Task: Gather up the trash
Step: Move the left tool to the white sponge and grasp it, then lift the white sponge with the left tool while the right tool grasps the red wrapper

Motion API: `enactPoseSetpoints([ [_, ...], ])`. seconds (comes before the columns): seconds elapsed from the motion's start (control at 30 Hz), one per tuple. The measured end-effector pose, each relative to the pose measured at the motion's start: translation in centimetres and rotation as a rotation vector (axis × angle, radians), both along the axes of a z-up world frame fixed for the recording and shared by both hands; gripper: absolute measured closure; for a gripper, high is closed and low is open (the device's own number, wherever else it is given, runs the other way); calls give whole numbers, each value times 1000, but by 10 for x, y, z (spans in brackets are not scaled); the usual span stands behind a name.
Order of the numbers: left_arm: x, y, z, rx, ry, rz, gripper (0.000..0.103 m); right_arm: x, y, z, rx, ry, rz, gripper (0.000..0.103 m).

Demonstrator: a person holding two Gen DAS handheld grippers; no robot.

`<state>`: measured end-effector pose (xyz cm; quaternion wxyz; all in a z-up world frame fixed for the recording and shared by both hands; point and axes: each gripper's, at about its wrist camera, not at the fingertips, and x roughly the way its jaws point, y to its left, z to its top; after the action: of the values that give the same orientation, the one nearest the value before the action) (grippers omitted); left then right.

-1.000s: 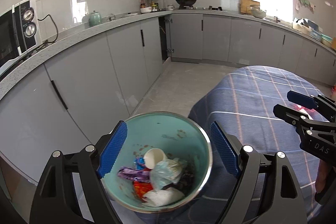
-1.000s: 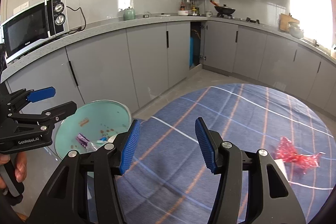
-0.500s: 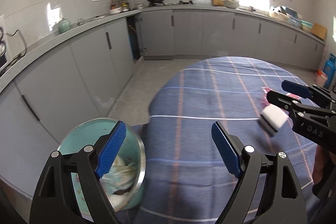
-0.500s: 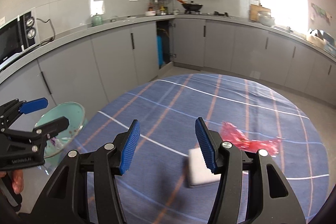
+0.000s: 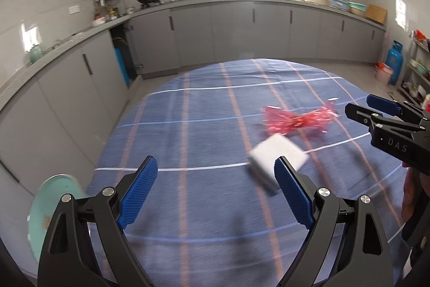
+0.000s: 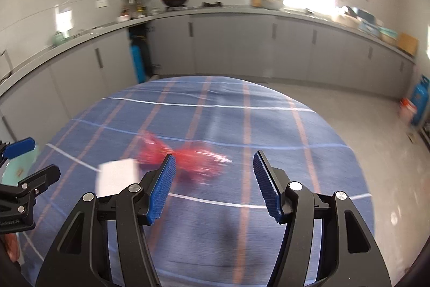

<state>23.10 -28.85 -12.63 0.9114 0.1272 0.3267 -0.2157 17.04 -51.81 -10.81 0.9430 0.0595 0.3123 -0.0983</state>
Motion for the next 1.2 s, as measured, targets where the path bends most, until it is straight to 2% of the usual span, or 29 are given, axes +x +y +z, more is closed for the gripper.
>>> enactPoseSetpoints([
  [0.1, 3, -23, -7, 8, 25, -25, 16, -6, -18, -4, 8, 2, -33, 39],
  [0.3, 12, -60, -22, 38, 73, -59, 16, -14, -41, -12, 40, 13, -56, 39],
  [0.53, 22, -73, -43, 43, 165, -70, 17, -9, -44, -14, 67, 20, -46, 38],
  [0.6, 23, -74, -47, 43, 184, -83, 26, -5, -42, -13, 73, 21, -37, 38],
  [0.63, 24, -75, -49, 43, 200, -95, 38, -3, -42, -13, 73, 22, -32, 38],
  [0.8, 24, -67, -48, 31, 203, -118, 47, 8, -38, -12, 81, 26, -13, 38],
  [0.97, 23, -48, -41, 33, 170, -103, 47, 23, -27, -10, 95, 33, 38, 38],
  [1.2, 23, 2, -21, 20, 111, -45, 47, 44, -5, -14, 97, 83, 113, 38],
])
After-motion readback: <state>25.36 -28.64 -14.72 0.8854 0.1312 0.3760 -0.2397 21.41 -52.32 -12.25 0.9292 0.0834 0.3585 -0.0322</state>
